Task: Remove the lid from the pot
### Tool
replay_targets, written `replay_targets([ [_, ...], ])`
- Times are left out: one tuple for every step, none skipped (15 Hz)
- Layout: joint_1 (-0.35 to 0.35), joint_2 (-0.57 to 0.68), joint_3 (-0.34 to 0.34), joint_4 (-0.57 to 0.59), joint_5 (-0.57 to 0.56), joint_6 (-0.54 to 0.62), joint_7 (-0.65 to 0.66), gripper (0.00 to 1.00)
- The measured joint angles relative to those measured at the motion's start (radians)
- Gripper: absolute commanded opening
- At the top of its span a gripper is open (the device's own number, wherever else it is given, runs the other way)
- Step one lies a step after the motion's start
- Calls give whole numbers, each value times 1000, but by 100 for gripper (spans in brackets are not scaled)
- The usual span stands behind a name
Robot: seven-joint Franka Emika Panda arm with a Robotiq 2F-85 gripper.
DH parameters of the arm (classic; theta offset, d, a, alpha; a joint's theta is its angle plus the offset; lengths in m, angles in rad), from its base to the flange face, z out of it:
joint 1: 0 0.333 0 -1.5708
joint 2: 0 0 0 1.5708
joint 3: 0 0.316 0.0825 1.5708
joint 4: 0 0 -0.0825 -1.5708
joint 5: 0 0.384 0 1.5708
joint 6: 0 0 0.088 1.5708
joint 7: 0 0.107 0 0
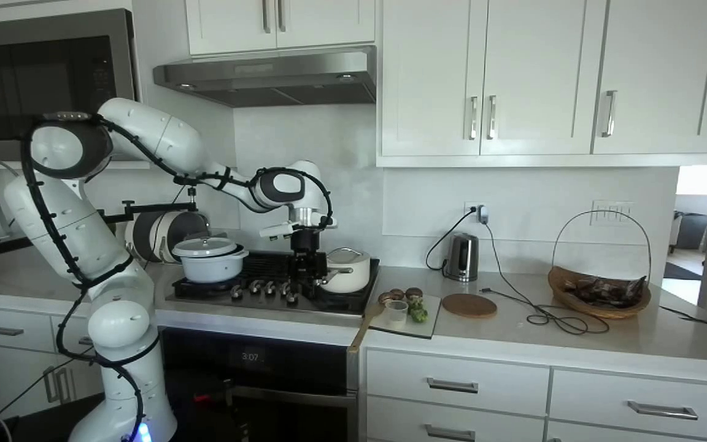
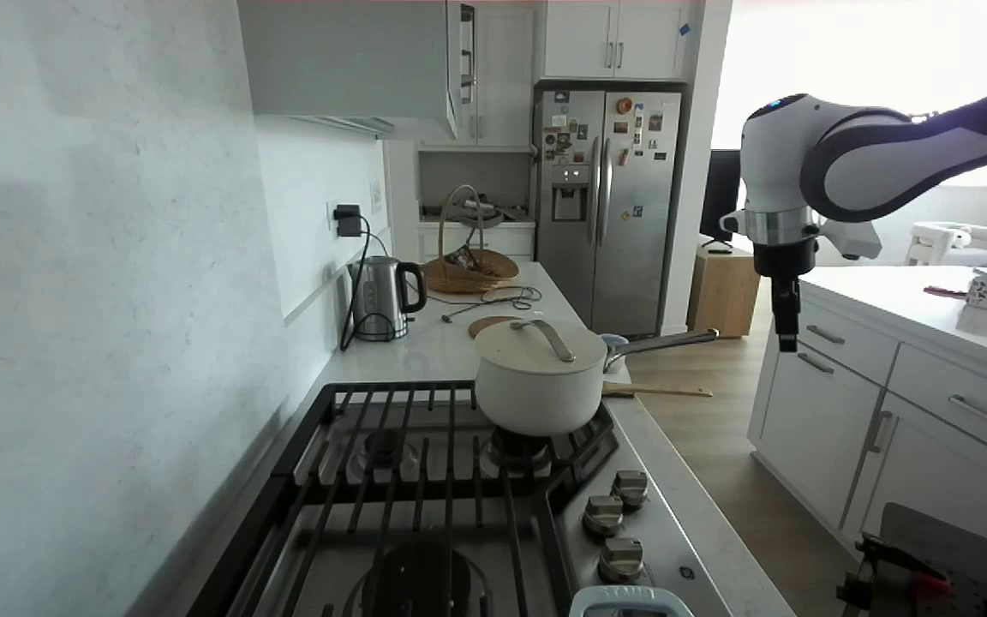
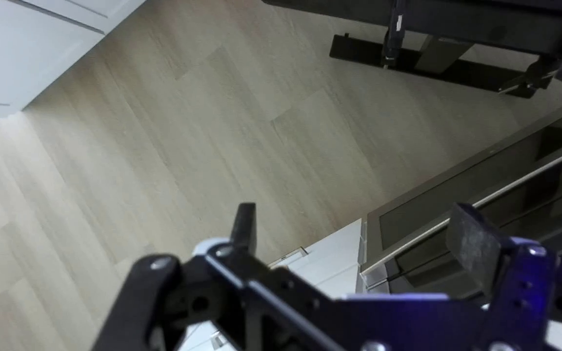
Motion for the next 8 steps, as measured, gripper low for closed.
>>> replay_targets([
  [15, 0, 16, 14, 0, -18, 1, 100],
  [30, 0, 32, 31, 1, -40, 3, 100],
  [45, 0, 46, 53, 3, -65, 3, 100],
  [60, 0, 59, 78, 5, -91, 4, 100],
  [72, 2, 68, 102, 11, -112, 5, 100],
  [83, 6, 76, 129, 21, -126, 6, 100],
  [93, 13, 79, 155, 37, -130, 8, 100],
  [101, 23, 82, 179, 50, -131, 11, 100],
])
